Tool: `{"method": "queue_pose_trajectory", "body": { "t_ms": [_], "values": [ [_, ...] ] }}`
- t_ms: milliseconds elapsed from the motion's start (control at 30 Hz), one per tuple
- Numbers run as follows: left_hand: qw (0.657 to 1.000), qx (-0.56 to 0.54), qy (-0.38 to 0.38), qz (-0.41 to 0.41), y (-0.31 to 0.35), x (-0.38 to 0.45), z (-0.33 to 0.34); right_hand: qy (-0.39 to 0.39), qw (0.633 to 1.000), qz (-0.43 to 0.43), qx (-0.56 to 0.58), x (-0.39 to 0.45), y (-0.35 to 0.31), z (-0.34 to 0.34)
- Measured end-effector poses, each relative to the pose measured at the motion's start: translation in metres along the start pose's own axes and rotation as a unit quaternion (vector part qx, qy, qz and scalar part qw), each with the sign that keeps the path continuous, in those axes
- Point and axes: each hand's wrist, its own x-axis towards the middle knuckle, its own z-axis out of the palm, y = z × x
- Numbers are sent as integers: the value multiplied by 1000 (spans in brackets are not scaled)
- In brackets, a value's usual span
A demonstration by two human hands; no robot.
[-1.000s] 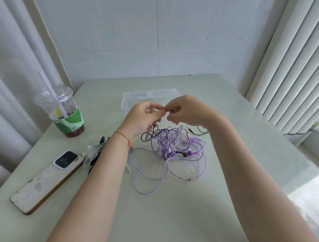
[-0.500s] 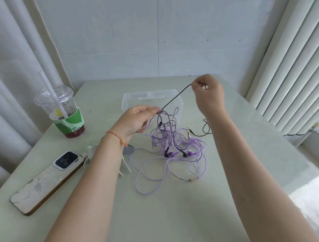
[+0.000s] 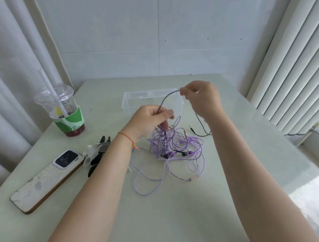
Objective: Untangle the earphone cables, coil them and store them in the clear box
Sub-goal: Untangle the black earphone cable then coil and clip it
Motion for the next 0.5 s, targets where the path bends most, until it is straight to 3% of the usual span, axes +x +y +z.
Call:
{"method": "queue_pose_trajectory", "body": {
  "t_ms": [133,200,333,500],
  "values": [
    [996,46,80,-21,-11,5,-11,181,980,23,80,8,9,-7],
    [994,54,92,-32,-15,4,-20,213,976,40,36,10,14,-10],
    [994,24,98,-45,-10,2,-20,102,988,56,-97,9,20,-8],
    [990,109,78,-32,-9,4,-6,31,985,-61,-157,0,2,4]
  ]
}}
